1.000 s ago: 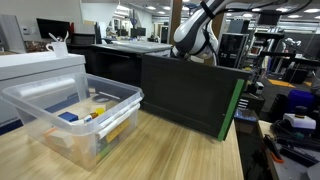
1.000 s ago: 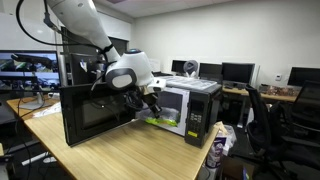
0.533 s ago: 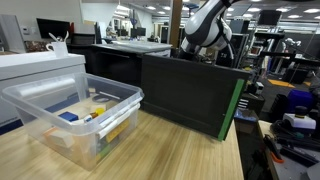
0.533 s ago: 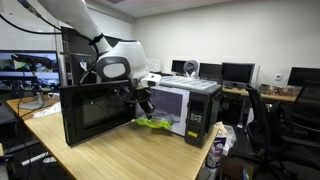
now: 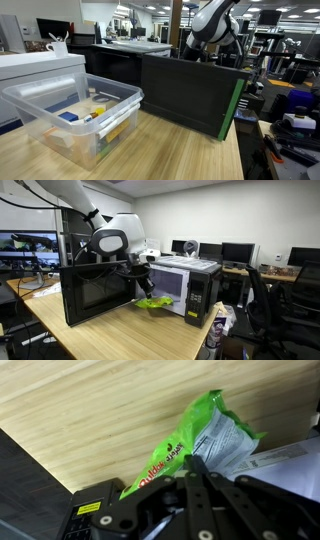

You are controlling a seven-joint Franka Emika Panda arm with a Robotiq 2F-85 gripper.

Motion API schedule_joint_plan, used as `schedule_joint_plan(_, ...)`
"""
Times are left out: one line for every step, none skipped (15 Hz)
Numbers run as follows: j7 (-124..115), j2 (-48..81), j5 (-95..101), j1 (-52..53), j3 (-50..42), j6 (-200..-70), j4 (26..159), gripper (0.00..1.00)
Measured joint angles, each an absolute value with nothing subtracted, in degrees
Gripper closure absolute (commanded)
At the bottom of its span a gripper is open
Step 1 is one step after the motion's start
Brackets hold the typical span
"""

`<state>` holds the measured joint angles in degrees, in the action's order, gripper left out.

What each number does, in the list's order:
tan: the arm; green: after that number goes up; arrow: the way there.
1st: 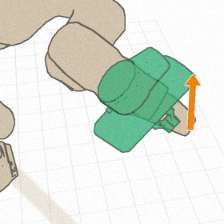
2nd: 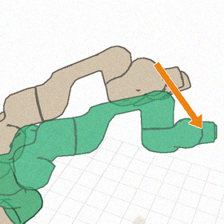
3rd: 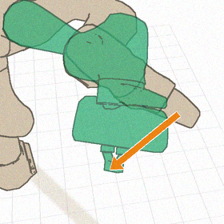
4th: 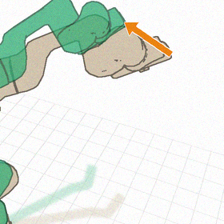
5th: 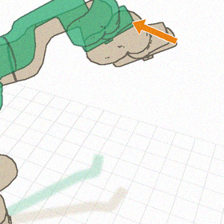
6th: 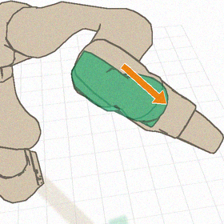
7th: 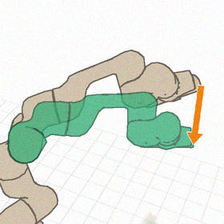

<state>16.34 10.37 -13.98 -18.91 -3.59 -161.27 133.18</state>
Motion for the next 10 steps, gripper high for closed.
schedule_joint_plan(16.3,9.7,-13.6,-18.4,-4.3,-161.2,133.6,1.0)
schedule_joint_plan(16.3,8.8,-13.3,-17.9,-5.0,-161.2,134.3,1.0)
schedule_joint_plan(16.3,8.3,-13.1,-17.6,-5.3,-161.2,134.7,1.0)
schedule_joint_plan(16.3,7.7,-13.0,-17.3,-5.6,-161.2,135.1,1.0)
schedule_joint_plan(16.3,7.0,-13.0,-17.0,-5.9,-161.1,135.5,1.0)
schedule_joint_plan(16.3,6.3,-13.0,-16.8,-6.0,-161.1,136.0,1.0)
schedule_joint_plan(16.3,5.7,-13.0,-16.6,-6.1,-161.1,136.4,1.0)
schedule_joint_plan(16.3,4.7,-13.0,-16.2,-6.2,-161.1,136.8,1.0)
schedule_joint_plan(16.3,3.9,-13.0,-15.9,-6.2,-161.1,137.2,1.0)
schedule_joint_plan(16.3,2.8,-13.0,-15.3,-6.2,-161.1,137.5,1.0)
